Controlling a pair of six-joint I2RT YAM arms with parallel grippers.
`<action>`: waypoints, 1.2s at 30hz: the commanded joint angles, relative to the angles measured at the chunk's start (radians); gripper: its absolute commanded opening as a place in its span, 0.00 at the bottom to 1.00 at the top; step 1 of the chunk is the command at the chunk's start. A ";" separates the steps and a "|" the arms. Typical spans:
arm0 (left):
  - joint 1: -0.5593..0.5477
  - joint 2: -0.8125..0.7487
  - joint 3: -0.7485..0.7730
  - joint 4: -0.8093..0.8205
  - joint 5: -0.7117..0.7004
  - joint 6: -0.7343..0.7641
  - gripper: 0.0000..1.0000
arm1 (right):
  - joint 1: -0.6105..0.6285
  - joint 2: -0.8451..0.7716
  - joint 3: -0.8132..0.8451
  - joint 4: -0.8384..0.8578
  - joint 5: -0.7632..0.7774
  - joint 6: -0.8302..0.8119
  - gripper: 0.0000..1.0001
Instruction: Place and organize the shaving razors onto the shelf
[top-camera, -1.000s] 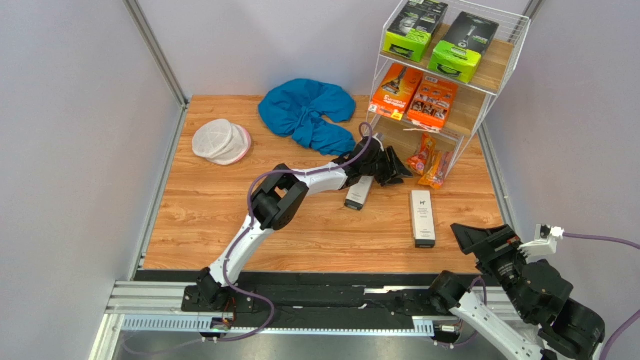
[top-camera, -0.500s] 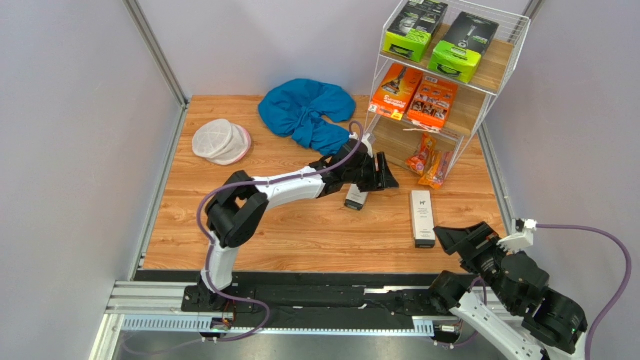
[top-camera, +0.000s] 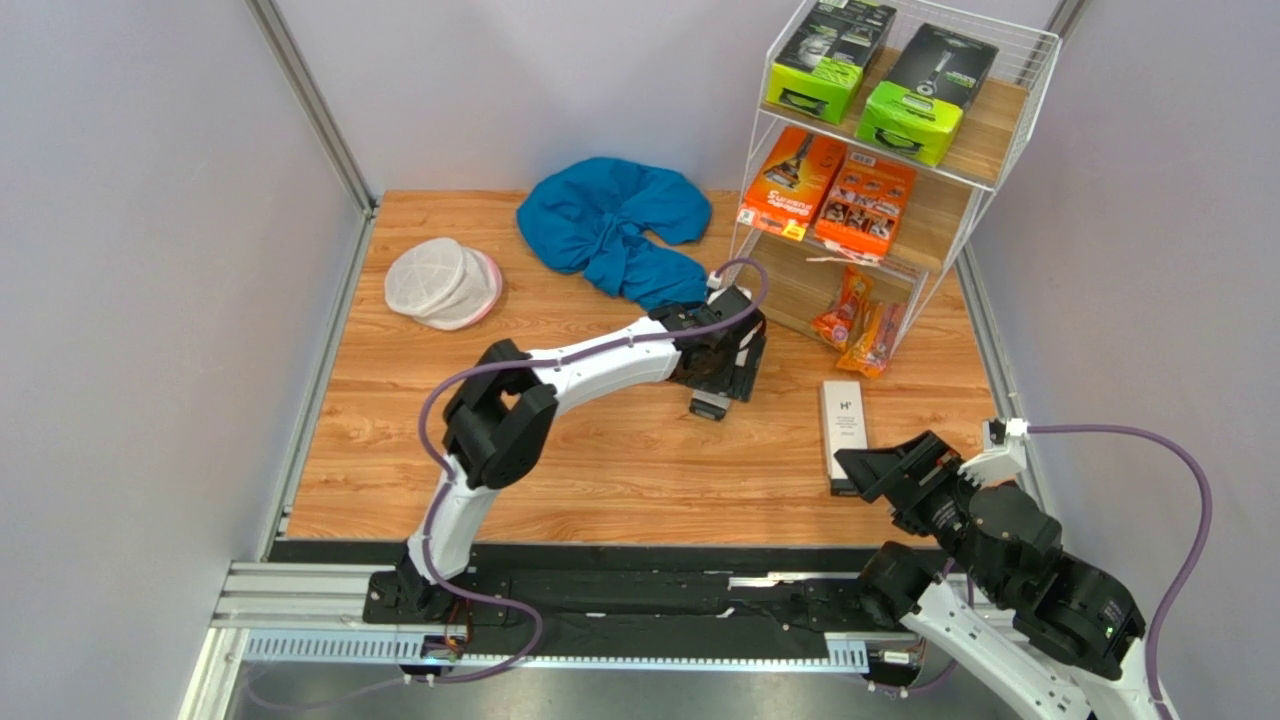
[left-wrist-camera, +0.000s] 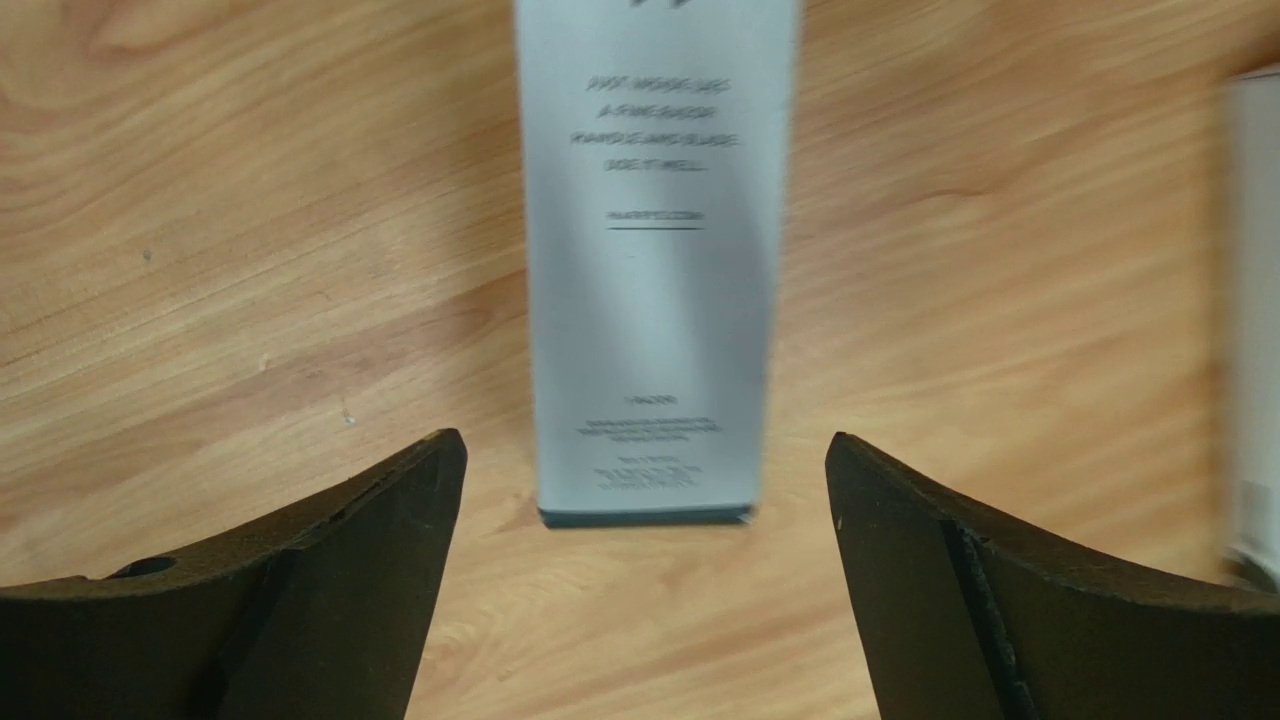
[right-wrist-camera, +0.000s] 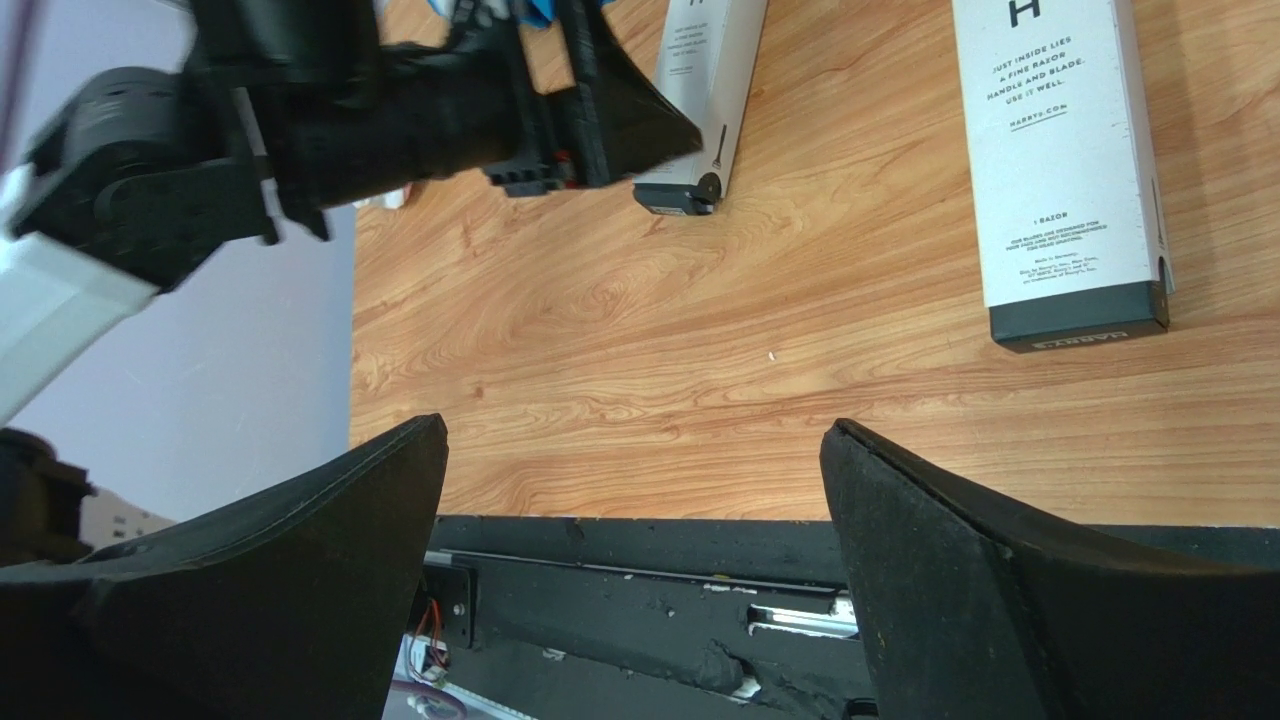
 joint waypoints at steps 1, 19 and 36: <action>0.002 0.107 0.109 -0.134 -0.093 0.069 0.99 | 0.005 0.014 0.003 0.052 -0.011 -0.015 1.00; 0.034 0.084 -0.088 0.055 0.032 0.098 0.62 | 0.005 0.027 -0.107 0.134 -0.053 -0.013 1.00; -0.058 -0.529 -0.646 0.255 0.121 0.095 0.22 | -0.003 0.349 -0.328 0.715 -0.186 0.005 1.00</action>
